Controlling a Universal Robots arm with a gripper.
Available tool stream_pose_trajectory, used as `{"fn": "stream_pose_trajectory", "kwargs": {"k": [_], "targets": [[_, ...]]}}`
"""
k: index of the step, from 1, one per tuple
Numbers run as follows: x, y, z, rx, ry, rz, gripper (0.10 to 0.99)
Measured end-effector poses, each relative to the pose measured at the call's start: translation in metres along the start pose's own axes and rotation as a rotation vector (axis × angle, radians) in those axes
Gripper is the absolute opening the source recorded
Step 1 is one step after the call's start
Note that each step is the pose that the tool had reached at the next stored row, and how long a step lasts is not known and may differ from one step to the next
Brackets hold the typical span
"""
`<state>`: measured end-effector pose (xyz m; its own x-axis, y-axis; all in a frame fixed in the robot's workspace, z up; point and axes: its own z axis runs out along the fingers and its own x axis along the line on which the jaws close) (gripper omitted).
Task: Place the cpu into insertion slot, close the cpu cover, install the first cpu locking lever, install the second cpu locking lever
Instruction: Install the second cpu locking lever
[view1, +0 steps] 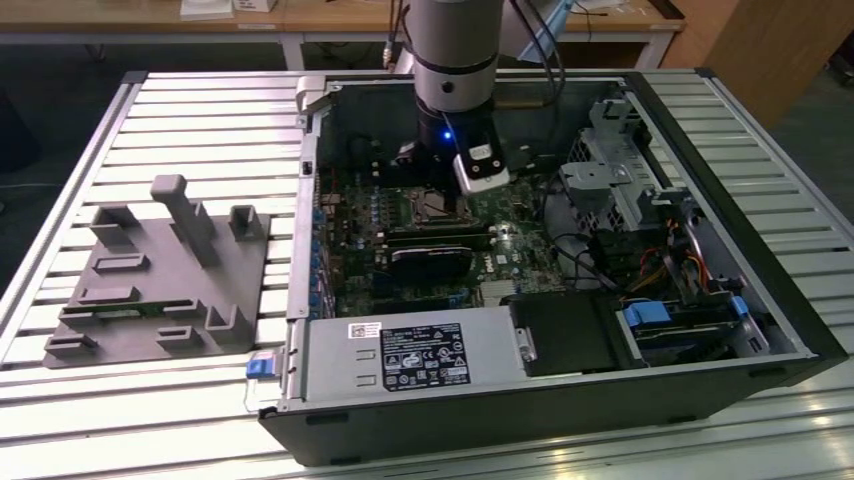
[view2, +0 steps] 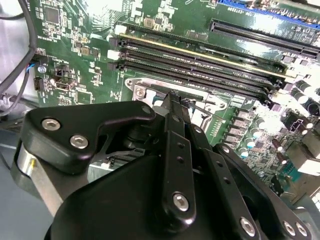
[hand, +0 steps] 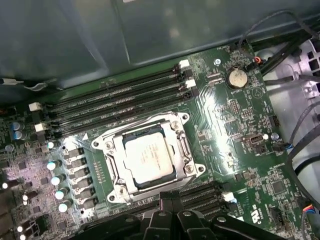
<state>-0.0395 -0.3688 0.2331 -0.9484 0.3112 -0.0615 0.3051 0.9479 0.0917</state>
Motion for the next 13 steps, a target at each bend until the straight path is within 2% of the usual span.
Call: {"fn": "stream_pose_trajectory", "kwargs": {"k": [2,6,13], "targets": [[0.0001,-0.0023,0.0004,-0.010,0.0033,-0.001,0.106],[0.0016,-0.0093,0.0007,-0.022,0.0075,-0.002,0.106],[0.0092,-0.0198,0.0046,-0.051,0.0170,-0.004,0.106]]}}
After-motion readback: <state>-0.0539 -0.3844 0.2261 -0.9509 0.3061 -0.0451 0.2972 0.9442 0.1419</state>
